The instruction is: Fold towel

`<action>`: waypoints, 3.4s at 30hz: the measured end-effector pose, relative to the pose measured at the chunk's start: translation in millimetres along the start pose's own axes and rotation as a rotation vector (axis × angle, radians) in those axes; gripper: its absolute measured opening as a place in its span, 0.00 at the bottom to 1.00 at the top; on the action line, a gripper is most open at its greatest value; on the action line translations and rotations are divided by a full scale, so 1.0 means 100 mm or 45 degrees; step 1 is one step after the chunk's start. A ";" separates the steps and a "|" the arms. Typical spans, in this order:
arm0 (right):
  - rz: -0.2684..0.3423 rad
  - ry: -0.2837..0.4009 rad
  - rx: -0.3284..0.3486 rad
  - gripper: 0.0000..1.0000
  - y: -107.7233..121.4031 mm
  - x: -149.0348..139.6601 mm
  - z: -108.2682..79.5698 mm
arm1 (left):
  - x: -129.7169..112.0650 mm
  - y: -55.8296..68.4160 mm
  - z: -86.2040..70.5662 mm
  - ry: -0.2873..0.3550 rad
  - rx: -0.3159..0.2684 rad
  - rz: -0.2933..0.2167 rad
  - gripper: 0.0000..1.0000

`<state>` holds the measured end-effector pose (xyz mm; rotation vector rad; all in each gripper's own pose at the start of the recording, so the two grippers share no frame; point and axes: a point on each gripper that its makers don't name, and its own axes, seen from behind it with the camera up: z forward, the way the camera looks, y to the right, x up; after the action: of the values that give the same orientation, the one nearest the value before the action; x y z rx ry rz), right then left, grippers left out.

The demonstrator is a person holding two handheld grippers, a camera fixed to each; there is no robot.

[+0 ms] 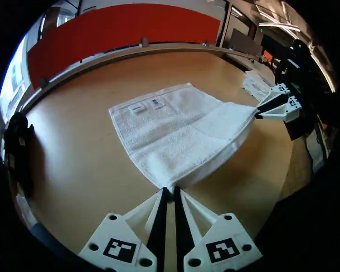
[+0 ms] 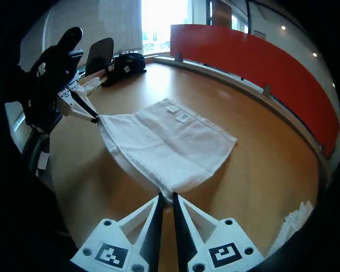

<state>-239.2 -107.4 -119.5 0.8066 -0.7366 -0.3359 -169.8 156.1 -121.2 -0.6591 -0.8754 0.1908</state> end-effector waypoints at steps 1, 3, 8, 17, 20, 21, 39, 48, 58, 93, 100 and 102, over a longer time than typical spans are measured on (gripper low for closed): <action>0.000 0.001 0.001 0.15 -0.01 0.01 -0.03 | 0.00 0.02 -0.03 0.001 -0.001 -0.004 0.11; 0.001 0.002 0.003 0.15 -0.04 0.04 -0.11 | 0.01 0.06 -0.10 0.002 -0.006 -0.016 0.11; 0.003 0.003 0.004 0.15 -0.09 0.08 -0.25 | 0.03 0.15 -0.25 0.002 -0.023 -0.056 0.11; -0.004 -0.003 0.015 0.15 -0.19 0.10 -0.42 | -0.02 0.31 -0.42 -0.007 -0.051 -0.094 0.11; 0.002 -0.003 0.020 0.15 -0.22 0.10 -0.47 | -0.03 0.35 -0.49 -0.009 -0.059 -0.098 0.11; 0.004 -0.003 0.023 0.15 -0.24 0.10 -0.49 | -0.03 0.36 -0.51 -0.010 -0.060 -0.099 0.11; -0.010 -0.006 0.046 0.15 -0.31 0.13 -0.63 | -0.02 0.43 -0.68 -0.004 -0.073 -0.124 0.11; -0.014 -0.028 0.036 0.15 -0.20 0.17 -0.59 | 0.13 0.36 -0.62 0.014 -0.070 -0.143 0.11; -0.049 -0.040 0.006 0.15 0.09 0.32 -0.38 | 0.48 0.07 -0.42 0.058 -0.026 -0.145 0.11; -0.023 -0.133 -0.022 0.15 0.71 0.31 0.26 | 0.64 -0.34 0.36 -0.021 0.051 -0.161 0.11; 0.021 -0.158 -0.017 0.15 0.76 0.22 0.40 | 0.59 -0.40 0.55 -0.049 0.068 -0.183 0.11; 0.036 -0.165 -0.017 0.15 0.77 0.19 0.43 | 0.58 -0.41 0.60 -0.053 0.067 -0.193 0.11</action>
<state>-256.4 -89.8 -33.1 0.7666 -0.8652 -0.3695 -182.8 174.9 -31.5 -0.5389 -0.9533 0.0911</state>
